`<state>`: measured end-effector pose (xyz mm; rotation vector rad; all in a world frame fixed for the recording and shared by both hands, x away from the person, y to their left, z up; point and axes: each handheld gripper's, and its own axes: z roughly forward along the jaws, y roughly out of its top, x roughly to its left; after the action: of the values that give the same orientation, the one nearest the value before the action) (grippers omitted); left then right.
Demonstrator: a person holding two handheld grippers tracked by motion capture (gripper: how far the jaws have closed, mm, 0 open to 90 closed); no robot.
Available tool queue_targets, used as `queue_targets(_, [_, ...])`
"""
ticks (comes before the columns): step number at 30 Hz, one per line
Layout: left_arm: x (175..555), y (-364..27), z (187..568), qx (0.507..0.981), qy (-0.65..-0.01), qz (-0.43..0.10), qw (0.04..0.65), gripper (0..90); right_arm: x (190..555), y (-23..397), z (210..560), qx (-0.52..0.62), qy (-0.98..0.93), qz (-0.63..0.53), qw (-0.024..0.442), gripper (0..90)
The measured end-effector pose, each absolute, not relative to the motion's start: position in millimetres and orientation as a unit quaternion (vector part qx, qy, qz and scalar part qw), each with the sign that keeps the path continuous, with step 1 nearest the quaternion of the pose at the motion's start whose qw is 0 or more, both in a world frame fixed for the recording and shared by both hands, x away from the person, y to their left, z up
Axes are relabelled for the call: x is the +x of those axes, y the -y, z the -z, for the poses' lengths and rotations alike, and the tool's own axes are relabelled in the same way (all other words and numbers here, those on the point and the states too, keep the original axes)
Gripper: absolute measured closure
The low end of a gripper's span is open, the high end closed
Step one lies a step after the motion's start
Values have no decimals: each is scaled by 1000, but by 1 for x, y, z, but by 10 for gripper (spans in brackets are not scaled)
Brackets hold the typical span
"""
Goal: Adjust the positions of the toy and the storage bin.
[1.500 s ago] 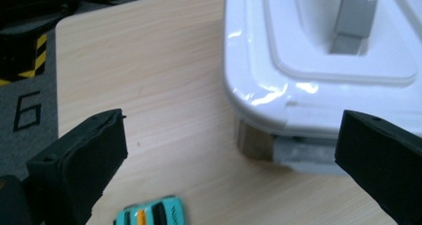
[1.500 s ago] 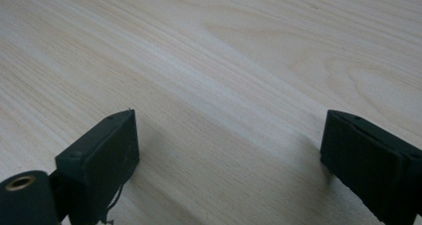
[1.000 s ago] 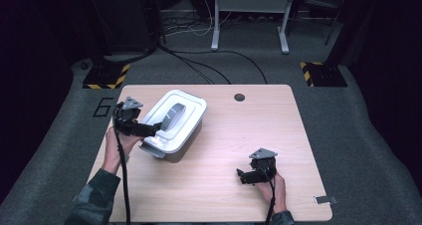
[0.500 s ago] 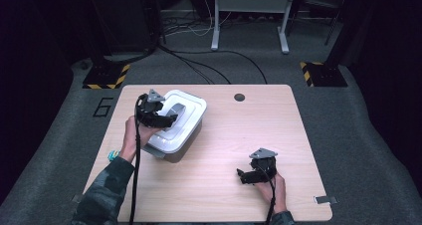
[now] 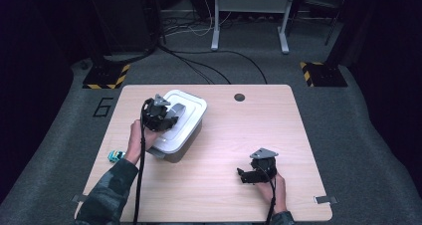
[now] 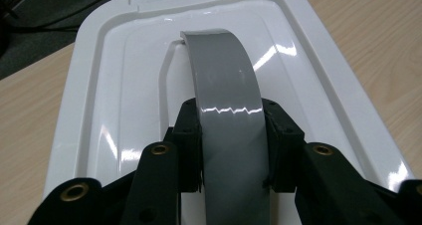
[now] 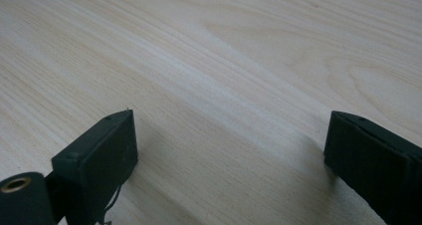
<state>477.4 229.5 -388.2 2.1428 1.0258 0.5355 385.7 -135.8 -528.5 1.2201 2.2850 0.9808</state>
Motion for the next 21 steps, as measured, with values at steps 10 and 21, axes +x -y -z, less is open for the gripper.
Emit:
queue_targets(10, [471, -232, 388, 820, -409, -185, 355, 665, 386, 136, 528, 431, -811, -349, 186, 65])
queue_targets(21, [448, -233, 388, 826, -400, -168, 360, 665, 385, 136, 528, 431, -811, -349, 186, 68])
